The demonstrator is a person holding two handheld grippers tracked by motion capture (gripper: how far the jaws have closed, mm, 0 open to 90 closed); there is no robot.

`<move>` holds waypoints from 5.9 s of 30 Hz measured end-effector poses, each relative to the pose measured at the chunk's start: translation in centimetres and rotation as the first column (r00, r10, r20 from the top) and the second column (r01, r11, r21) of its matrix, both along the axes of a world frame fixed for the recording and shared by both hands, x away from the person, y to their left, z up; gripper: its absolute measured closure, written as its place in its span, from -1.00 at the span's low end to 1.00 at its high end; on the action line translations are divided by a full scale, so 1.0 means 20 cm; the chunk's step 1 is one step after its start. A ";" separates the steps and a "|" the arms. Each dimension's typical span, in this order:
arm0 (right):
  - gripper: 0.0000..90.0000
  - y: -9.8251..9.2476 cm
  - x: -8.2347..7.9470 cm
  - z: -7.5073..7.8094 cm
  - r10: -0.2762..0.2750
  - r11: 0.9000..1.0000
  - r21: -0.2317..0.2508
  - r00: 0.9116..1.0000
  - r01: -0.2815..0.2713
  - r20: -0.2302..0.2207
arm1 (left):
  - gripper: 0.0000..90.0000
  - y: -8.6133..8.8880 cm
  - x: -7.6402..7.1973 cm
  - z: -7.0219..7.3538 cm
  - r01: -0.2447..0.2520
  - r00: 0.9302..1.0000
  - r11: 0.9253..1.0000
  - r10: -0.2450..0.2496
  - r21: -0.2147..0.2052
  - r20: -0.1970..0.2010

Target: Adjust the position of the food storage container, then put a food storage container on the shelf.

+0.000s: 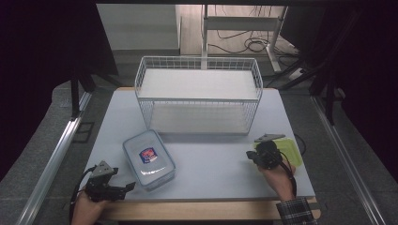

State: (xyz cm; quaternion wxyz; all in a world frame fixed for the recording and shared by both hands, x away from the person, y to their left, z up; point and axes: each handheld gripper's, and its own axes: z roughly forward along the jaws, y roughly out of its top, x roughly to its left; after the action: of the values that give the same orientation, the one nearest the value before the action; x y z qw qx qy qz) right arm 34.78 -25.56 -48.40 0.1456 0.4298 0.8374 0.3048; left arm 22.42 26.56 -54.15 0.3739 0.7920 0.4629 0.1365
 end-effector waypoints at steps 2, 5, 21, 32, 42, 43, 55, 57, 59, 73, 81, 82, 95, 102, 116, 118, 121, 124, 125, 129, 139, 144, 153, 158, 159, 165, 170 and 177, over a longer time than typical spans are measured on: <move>0.99 -0.04 0.01 0.01 -0.027 1.000 0.001 1.000 0.027 0.010 | -0.80 0.00 0.01 0.00 -0.009 1.000 1.000 0.010 0.014 -0.026; 0.99 -0.04 -0.01 0.02 -0.026 1.000 0.002 0.999 0.026 0.023 | -0.78 0.01 0.03 0.00 -0.029 0.999 0.999 0.029 0.024 -0.033; 0.99 0.24 -0.15 0.00 0.160 0.986 0.051 0.987 -0.161 0.025 | 1.00 0.17 0.48 0.05 -0.159 0.987 0.986 0.156 0.059 0.049; 0.99 0.50 -0.30 -0.04 0.328 0.943 0.064 0.945 -0.326 -0.018 | 1.00 0.18 0.56 0.02 -0.055 0.998 0.996 0.056 -0.070 0.013; 0.98 0.62 -0.42 -0.09 0.415 0.908 0.092 0.907 -0.408 -0.070 | 1.00 0.01 0.47 0.04 -0.007 0.999 0.997 0.004 -0.077 -0.041; 0.98 0.63 -0.43 -0.09 0.422 0.904 0.103 0.903 -0.414 -0.075 | 1.00 -0.01 0.46 0.04 -0.002 0.999 0.997 -0.001 -0.074 -0.044; 0.99 0.59 -0.41 -0.09 0.360 0.924 0.171 0.928 -0.341 -0.095 | 1.00 -0.15 0.42 0.05 0.110 0.988 0.985 -0.123 -0.131 -0.098; 0.99 0.57 -0.40 -0.08 0.344 0.930 0.178 0.933 -0.323 -0.106 | 1.00 -0.20 0.40 0.05 0.138 0.983 0.982 -0.152 -0.130 -0.105; 0.99 0.54 -0.39 -0.07 0.321 0.943 0.129 0.941 -0.308 -0.102 | 1.00 -0.25 0.39 0.07 0.153 0.982 0.984 -0.163 -0.096 -0.099; 0.99 0.51 -0.53 -0.08 0.360 0.929 0.141 0.922 -0.342 -0.139 | 1.00 -0.26 0.39 0.07 0.143 0.981 0.982 -0.157 -0.121 -0.113; 0.99 0.39 -0.38 -0.08 0.195 0.978 0.096 0.976 -0.186 -0.095 | 1.00 -0.35 0.35 0.08 0.176 0.974 0.975 -0.193 -0.138 -0.120; 0.99 0.38 -0.36 -0.08 0.174 0.982 0.095 0.980 -0.166 -0.094 | 1.00 -0.37 0.34 0.08 0.181 0.971 0.973 -0.200 -0.143 -0.129; 0.99 0.32 -0.36 -0.06 0.163 0.984 0.096 0.980 -0.153 -0.115 | 1.00 -0.40 0.22 0.10 0.144 0.980 0.973 -0.165 -0.179 -0.113; 0.99 0.34 -0.24 -0.07 0.110 0.992 0.077 0.990 -0.103 -0.091 | 1.00 -0.41 0.15 0.09 0.146 0.978 0.971 -0.171 -0.190 -0.122; 0.99 0.35 -0.07 -0.08 0.071 0.994 0.084 0.996 -0.066 -0.057 | 1.00 -0.48 0.09 0.08 0.185 0.968 0.965 -0.211 -0.186 -0.134; 0.96 0.34 -0.06 -0.08 0.079 0.993 0.094 0.995 -0.074 -0.055 | 0.84 -0.48 0.10 0.08 0.187 0.968 0.967 -0.211 -0.172 -0.137; 0.77 0.33 -0.07 -0.07 0.072 0.996 0.061 0.997 -0.071 -0.026 | 0.48 -0.44 0.11 0.08 0.144 0.979 0.982 -0.159 -0.122 -0.125; 0.48 0.29 -0.09 -0.03 0.061 0.997 0.052 0.998 -0.061 0.012 | 0.02 -0.40 0.12 0.08 0.093 0.990 0.990 -0.103 -0.104 -0.101; 0.40 0.28 -0.10 -0.02 0.059 0.997 0.052 0.998 -0.060 0.024 | -0.13 -0.39 0.13 0.07 0.083 0.992 0.992 -0.092 -0.096 -0.089; 0.13 0.25 -0.12 0.00 0.052 0.996 0.069 0.998 -0.055 0.034 | -0.50 -0.37 0.14 0.07 0.071 0.994 0.993 -0.078 -0.092 -0.075; -0.52 0.18 -0.14 0.04 0.050 0.984 0.169 0.996 -0.063 0.079 | -0.86 -0.30 0.15 0.10 0.075 0.997 0.983 -0.079 -0.167 -0.018; -0.78 0.20 -0.16 0.05 0.117 0.966 0.221 0.989 -0.134 0.089 | -0.89 -0.31 0.16 0.13 0.099 0.995 0.975 -0.101 -0.200 0.001; -0.89 0.32 -0.17 0.04 0.206 0.956 0.207 0.978 -0.207 0.028 | -0.95 -0.40 0.21 0.20 0.174 0.981 0.943 -0.192 -0.283 -0.038; -0.93 0.36 -0.16 0.03 0.219 0.954 0.214 0.976 -0.212 -0.009 | -0.96 -0.48 0.26 0.21 0.209 0.972 0.943 -0.231 -0.260 -0.054; -0.93 0.36 -0.16 0.03 0.219 0.954 0.214 0.976 -0.212 -0.009 | -0.96 -0.48 0.26 0.21 0.209 0.972 0.943 -0.231 -0.260 -0.054; -0.95 0.38 -0.15 0.01 0.217 0.955 0.223 0.973 -0.194 -0.080 | -0.97 -0.52 0.32 0.18 0.217 0.959 0.935 -0.258 -0.280 -0.119; -0.93 0.39 -0.10 -0.03 0.218 0.941 0.297 0.961 -0.161 -0.171 | -0.95 -0.55 0.36 0.12 0.238 0.930 0.917 -0.310 -0.321 -0.197; -0.88 0.38 -0.09 -0.07 0.256 0.918 0.370 0.925 -0.142 -0.280 | -0.90 -0.57 0.33 0.12 0.231 0.918 0.914 -0.319 -0.334 -0.238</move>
State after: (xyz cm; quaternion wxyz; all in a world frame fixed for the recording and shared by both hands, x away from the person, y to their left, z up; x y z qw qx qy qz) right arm 33.00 -17.97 -49.80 -0.1026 0.4037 0.8235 0.3851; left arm 29.11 15.19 -51.79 0.4338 0.7953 0.4101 -0.1059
